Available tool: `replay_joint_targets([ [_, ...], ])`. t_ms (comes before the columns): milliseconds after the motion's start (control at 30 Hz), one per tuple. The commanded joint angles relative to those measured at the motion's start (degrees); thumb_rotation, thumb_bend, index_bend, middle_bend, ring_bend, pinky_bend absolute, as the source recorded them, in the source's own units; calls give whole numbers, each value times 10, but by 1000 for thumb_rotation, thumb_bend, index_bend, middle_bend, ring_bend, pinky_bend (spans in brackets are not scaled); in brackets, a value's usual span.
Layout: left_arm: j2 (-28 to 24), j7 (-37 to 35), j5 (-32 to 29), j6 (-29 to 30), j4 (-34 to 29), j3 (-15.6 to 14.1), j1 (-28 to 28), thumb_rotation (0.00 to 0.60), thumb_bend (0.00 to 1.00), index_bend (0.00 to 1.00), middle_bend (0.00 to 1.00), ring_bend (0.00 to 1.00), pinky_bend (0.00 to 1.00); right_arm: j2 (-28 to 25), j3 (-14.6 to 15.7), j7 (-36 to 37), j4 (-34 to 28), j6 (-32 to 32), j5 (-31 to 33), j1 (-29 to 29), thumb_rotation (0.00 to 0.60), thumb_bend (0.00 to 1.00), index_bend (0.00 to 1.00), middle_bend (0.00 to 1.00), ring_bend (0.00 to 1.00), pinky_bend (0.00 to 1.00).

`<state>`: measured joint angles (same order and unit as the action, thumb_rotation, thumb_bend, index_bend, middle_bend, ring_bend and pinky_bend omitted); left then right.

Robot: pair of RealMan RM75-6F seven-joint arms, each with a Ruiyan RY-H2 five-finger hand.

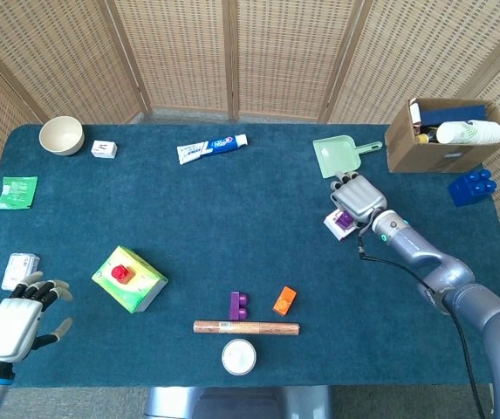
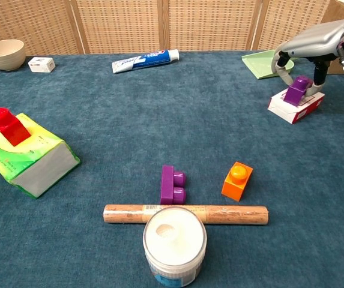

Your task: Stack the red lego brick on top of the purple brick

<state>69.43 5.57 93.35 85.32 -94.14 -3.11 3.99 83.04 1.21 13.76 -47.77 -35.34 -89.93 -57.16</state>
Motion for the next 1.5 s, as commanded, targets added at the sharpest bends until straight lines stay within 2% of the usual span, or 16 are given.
replay_joint_targets([
  [33, 1, -1, 0, -1, 1, 0, 0, 600, 330, 420, 359, 337, 173, 1, 0, 0, 1, -1, 1, 0, 600, 188, 618, 253, 102, 210],
  [400, 2, -6, -1, -4, 6, 2, 3, 600, 329, 421, 359, 337, 173, -13, -9, -7, -24, -18, 7, 2, 600, 191, 688, 270, 123, 226],
  [767, 2, -9, 1, -5, 9, 2, 5, 600, 330, 420, 359, 337, 173, -66, -35, -40, -123, -58, 27, 12, 600, 192, 690, 274, 126, 226],
  [1067, 5, -12, 2, -10, 14, 1, 9, 600, 330, 420, 359, 337, 173, -101, -52, -91, -236, -81, 33, 15, 600, 196, 687, 282, 126, 226],
  [1267, 7, -20, 1, -11, 21, 1, 9, 600, 330, 420, 359, 337, 173, -102, -61, -136, -282, -73, 47, 9, 600, 196, 687, 286, 126, 228],
  [1500, 10, -39, -1, -10, 36, -1, 8, 600, 330, 420, 358, 337, 172, -79, -81, -185, -296, -48, 80, -11, 600, 195, 689, 286, 126, 228],
])
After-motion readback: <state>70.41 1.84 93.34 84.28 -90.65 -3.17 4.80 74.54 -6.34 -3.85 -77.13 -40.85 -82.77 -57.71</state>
